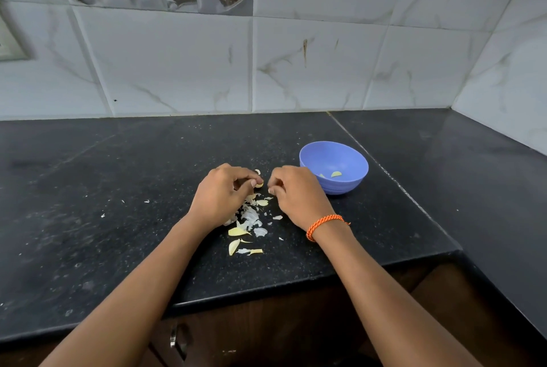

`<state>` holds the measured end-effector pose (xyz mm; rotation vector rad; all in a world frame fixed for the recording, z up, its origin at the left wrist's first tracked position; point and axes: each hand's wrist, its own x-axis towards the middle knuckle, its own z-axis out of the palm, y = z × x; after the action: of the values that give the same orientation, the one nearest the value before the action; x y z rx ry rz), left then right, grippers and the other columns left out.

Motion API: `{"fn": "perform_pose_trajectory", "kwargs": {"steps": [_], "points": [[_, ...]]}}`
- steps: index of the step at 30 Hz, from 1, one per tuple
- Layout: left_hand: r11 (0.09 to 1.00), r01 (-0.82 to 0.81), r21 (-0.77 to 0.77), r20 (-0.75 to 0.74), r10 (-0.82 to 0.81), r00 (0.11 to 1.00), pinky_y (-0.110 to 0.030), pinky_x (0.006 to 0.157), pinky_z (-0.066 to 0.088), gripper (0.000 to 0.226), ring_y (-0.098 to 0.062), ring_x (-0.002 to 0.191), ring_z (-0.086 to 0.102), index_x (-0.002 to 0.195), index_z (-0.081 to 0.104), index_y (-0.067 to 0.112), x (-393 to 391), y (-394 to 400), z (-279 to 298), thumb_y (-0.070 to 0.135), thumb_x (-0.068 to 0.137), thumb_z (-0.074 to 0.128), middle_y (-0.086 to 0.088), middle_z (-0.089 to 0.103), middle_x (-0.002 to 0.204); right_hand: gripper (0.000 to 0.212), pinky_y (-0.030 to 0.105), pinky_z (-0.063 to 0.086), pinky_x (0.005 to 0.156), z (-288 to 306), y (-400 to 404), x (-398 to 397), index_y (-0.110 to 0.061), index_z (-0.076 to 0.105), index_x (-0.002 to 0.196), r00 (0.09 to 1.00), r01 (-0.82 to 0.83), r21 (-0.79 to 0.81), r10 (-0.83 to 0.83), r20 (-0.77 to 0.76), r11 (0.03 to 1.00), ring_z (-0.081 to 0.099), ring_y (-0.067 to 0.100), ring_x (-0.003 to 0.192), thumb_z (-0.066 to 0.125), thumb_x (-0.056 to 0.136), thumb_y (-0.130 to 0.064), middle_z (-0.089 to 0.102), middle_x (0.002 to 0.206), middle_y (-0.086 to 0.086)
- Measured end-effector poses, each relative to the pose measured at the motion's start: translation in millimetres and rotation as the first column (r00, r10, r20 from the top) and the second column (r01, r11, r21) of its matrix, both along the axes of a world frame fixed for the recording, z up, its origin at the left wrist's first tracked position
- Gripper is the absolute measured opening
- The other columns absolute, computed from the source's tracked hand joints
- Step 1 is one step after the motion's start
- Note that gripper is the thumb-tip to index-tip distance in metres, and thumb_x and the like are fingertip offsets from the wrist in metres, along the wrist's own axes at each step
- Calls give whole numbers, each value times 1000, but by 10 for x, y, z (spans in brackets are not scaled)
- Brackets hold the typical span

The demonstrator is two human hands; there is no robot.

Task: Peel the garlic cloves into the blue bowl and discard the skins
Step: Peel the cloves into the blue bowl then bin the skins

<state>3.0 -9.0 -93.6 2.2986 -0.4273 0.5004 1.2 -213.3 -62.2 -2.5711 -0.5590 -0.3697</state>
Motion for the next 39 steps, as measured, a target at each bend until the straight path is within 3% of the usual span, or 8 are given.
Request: {"fn": "perform_pose_trajectory", "kwargs": {"steps": [4, 9, 14, 22, 28, 34, 39], "points": [[991, 74, -108, -9, -75, 997, -42, 85, 56, 14, -11, 95, 66, 106, 83, 38, -49, -33, 56, 30, 94, 83, 22, 77, 93, 5, 22, 59, 76, -113, -13, 4, -19, 80, 94, 999, 24, 416, -38, 26, 909, 70, 6, 82, 78, 95, -16, 76, 85, -11], [990, 77, -119, 30, -74, 997, -49, 84, 57, 16, -12, 90, 70, 101, 82, 38, -46, -60, 66, 34, 88, 89, 20, 77, 91, 3, 33, 65, 77, -240, -8, -51, -16, 82, 95, 999, 26, 596, -42, 13, 803, 75, 9, 84, 80, 93, -15, 78, 89, -11], [990, 83, -112, 67, -75, 995, -49, 78, 59, 13, -13, 86, 73, 99, 81, 38, -18, -82, 48, 44, 88, 86, 20, 77, 89, 4, 30, 64, 78, -225, 30, -92, -14, 82, 95, 999, -19, 615, -5, 37, 788, 76, 9, 84, 80, 93, -12, 79, 89, -9], [992, 64, -113, 94, -53, 994, -44, 73, 62, 13, -9, 83, 76, 100, 84, 33, -32, -87, 69, 42, 91, 85, 22, 79, 91, 8, 22, 61, 72, -242, 21, -75, -15, 79, 89, 997, 5, 591, -50, 60, 806, 74, 7, 80, 83, 93, -20, 76, 82, -11], [992, 35, -124, 90, -23, 996, -43, 74, 63, 9, -7, 83, 77, 103, 85, 32, -35, -69, 71, 36, 95, 83, 22, 80, 90, 7, 39, 60, 72, -298, 45, -54, -18, 76, 103, 987, -57, 440, -18, 163, 896, 70, 11, 83, 69, 103, -16, 73, 91, -7], [985, 59, -164, 51, -51, 997, -45, 71, 62, 5, -10, 78, 77, 98, 87, 28, -75, -95, 94, 29, 96, 82, 18, 80, 85, 9, 37, 58, 73, -314, 78, -55, -18, 70, 107, 974, -96, 349, 16, 226, 932, 65, 11, 87, 62, 105, -17, 69, 100, -5], [969, 92, -230, 13, -92, 996, -45, 73, 65, 8, -10, 76, 79, 100, 88, 23, -120, -116, 118, 19, 96, 83, 13, 81, 83, 10, 31, 60, 76, -301, 60, -47, -16, 71, 104, 982, -126, 404, 55, 181, 906, 68, 11, 89, 62, 105, -13, 70, 99, -4]]}}
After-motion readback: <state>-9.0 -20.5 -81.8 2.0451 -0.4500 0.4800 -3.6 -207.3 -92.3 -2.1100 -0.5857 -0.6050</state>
